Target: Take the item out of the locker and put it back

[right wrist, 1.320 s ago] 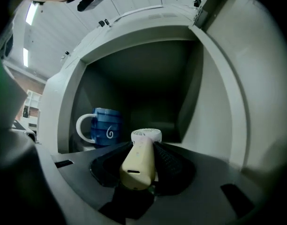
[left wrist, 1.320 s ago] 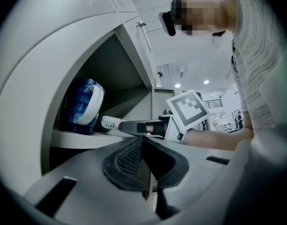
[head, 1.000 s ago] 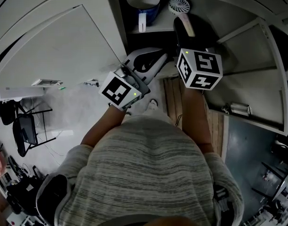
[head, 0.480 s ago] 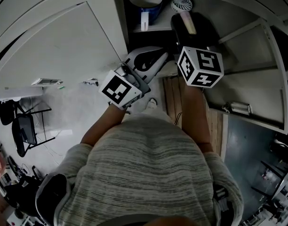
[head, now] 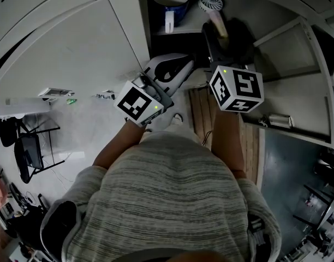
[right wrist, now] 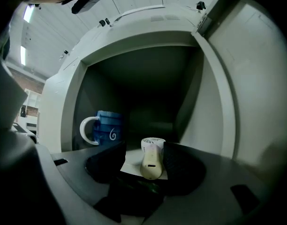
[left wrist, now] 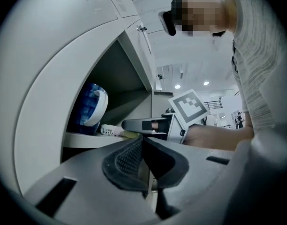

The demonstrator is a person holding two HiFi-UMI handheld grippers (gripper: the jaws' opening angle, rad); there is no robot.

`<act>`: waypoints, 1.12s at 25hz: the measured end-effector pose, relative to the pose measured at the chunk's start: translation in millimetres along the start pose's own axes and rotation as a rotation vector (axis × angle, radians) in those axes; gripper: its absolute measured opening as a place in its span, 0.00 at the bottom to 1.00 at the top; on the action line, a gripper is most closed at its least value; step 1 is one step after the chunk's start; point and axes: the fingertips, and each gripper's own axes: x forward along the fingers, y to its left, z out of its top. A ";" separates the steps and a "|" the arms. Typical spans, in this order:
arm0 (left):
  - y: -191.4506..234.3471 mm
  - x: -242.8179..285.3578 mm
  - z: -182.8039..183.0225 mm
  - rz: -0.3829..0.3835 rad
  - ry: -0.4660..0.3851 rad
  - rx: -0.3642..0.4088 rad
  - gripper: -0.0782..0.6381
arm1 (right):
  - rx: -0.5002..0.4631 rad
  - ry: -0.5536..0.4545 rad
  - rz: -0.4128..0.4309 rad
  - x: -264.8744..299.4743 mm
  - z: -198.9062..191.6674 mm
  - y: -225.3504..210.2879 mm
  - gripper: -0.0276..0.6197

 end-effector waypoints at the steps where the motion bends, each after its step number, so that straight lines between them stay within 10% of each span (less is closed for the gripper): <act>1: -0.9 -0.7 -0.2 -0.003 0.002 0.001 0.12 | -0.003 -0.007 -0.002 -3.3 2.6 0.8 0.42; 10: -4.7 -4.2 9.6 -0.013 -0.029 0.014 0.12 | -0.024 -0.067 0.046 -20.4 26.0 22.1 0.42; 28: 4.3 -20.8 15.8 0.056 -0.033 0.034 0.12 | -0.002 -0.112 0.415 -9.9 39.9 93.4 0.41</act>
